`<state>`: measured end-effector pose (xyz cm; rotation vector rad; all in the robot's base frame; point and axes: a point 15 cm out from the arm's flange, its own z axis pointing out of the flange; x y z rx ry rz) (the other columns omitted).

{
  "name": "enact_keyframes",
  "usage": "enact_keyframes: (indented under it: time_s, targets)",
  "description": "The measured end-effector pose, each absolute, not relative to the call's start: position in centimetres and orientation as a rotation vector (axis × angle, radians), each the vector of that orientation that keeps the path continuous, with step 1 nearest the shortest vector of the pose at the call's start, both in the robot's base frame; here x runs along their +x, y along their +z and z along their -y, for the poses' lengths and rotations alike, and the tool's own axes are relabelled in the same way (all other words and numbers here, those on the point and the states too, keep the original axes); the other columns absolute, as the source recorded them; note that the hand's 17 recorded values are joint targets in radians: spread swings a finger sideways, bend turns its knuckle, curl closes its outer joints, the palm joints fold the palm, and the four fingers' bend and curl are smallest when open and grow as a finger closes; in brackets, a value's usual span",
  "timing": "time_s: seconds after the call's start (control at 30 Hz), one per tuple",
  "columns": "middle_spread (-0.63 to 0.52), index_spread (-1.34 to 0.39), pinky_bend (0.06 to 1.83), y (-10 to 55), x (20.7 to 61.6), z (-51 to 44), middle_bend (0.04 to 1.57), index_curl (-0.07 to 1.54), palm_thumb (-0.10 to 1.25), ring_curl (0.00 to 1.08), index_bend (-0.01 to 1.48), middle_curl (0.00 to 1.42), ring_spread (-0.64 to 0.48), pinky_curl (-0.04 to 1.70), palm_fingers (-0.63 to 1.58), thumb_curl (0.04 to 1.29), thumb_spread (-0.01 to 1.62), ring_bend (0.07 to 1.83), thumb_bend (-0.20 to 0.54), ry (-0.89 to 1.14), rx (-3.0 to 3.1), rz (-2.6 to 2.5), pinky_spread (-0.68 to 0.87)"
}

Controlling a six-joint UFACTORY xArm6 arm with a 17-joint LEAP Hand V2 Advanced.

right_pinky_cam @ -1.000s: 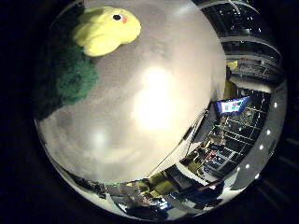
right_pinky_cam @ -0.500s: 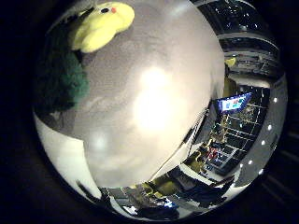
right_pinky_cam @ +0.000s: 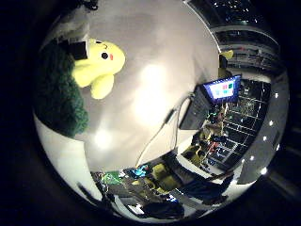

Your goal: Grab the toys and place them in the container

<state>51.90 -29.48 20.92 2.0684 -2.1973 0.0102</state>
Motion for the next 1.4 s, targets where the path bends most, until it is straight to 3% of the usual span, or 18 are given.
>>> enact_keyframes:
  time_s: [0.27, 0.5, 0.83, 1.23, 1.3, 1.4]
  targets:
    - [-0.10, -0.21, 1.27, 30.4, 45.1, 26.4, 1.33, 0.70, 0.86, 0.58, 1.19, 0.63, -0.16, 0.82, 1.20, 0.38, 1.01, 1.43, -0.020, -0.037, 2.035, 2.181, -0.18]
    - [-0.10, -0.21, 1.22, 32.3, 41.5, 16.4, 1.34, 0.69, 0.91, 0.57, 1.20, 0.62, -0.16, 0.91, 1.20, 0.40, 1.03, 1.44, -0.011, -0.078, 2.192, 2.087, -0.18]
    - [-0.09, -0.21, 1.17, 31.3, 41.7, -1.8, 1.35, 0.68, 1.01, 0.57, 1.20, 0.61, -0.16, 0.98, 1.19, 0.46, 1.06, 1.45, -0.008, -0.173, 2.445, 1.959, -0.18]
    - [-0.09, -0.20, 1.10, 28.7, 44.9, -17.3, 1.34, 0.68, 0.99, 0.56, 1.18, 0.59, -0.16, 1.07, 1.20, 0.52, 1.07, 1.45, -0.022, -0.072, 2.648, 1.886, -0.20]
    - [-0.10, -0.21, 1.06, 28.6, 46.0, -18.6, 1.31, 0.66, 0.93, 0.55, 1.13, 0.58, -0.16, 1.03, 1.19, 0.51, 1.08, 1.41, -0.032, -0.027, 2.692, 1.902, -0.22]
    - [-0.12, -0.26, 1.01, 27.2, 46.4, -20.0, 1.20, 0.61, 0.86, 0.52, 0.92, 0.54, -0.18, 0.94, 1.01, 0.49, 1.07, 1.37, -0.040, 0.001, 2.739, 1.873, -0.31]
